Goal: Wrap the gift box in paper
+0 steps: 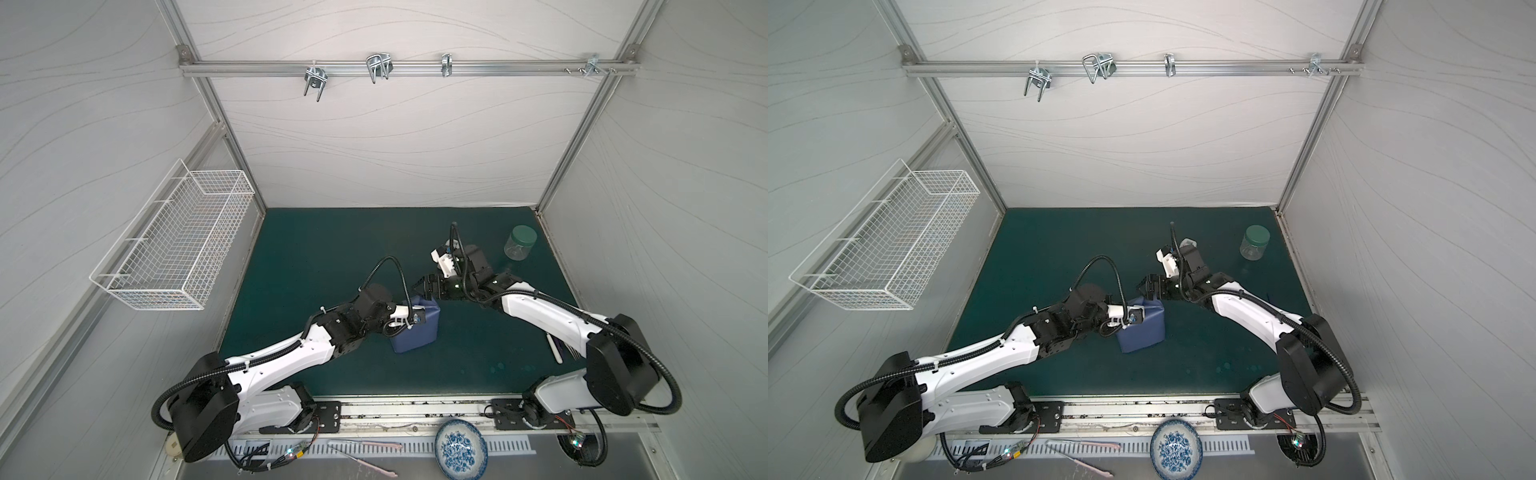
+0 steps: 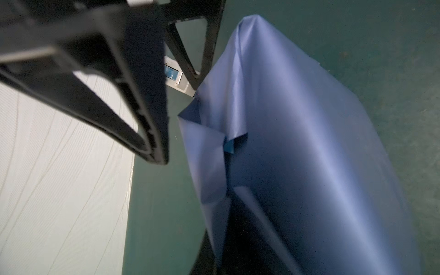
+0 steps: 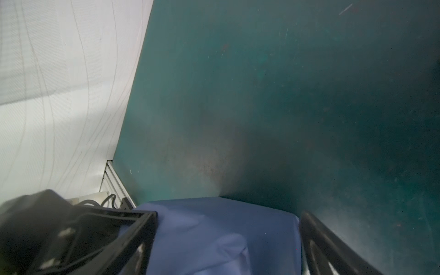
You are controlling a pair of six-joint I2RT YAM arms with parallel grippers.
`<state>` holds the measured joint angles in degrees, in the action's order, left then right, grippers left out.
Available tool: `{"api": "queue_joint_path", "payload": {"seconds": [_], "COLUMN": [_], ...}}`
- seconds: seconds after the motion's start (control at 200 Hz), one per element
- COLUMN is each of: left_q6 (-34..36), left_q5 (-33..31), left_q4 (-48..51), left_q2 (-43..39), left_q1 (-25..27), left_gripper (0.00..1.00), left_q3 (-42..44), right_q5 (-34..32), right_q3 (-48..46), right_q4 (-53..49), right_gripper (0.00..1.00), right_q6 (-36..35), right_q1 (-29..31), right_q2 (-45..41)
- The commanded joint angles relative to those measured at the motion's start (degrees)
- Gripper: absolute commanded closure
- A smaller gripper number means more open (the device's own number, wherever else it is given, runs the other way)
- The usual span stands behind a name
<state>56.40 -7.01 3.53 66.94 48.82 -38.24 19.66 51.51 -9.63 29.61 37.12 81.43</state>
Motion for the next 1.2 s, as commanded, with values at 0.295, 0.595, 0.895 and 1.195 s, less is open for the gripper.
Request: {"api": "queue_joint_path", "payload": {"seconds": [0.295, 0.595, 0.895, 1.195], "left_q6": [0.95, -13.60, -84.80, -111.58], "left_q5": [-2.95, 1.83, -6.98, -1.73], "left_q4": [5.22, 21.89, 16.33, 8.70], "left_q2": [-0.88, -13.35, -22.93, -9.11], "left_q1": [3.89, 3.90, 3.80, 1.95], "left_gripper": [0.71, 0.23, 0.03, 0.01], "left_q3": [-1.06, -4.60, -1.49, -2.93], "right_q5": [-6.50, -11.19, -16.04, -18.35], "right_q3": [-13.57, -21.66, -24.61, -26.41], "right_q4": [4.95, 11.04, 11.66, 11.39], "right_gripper": [0.07, 0.12, 0.14, 0.15], "right_q6": [4.45, 6.90, 6.65, 6.49], "right_q1": [2.40, 5.48, 8.31, 9.59], "right_q2": [-9.79, -13.07, -16.90, -19.84]}}
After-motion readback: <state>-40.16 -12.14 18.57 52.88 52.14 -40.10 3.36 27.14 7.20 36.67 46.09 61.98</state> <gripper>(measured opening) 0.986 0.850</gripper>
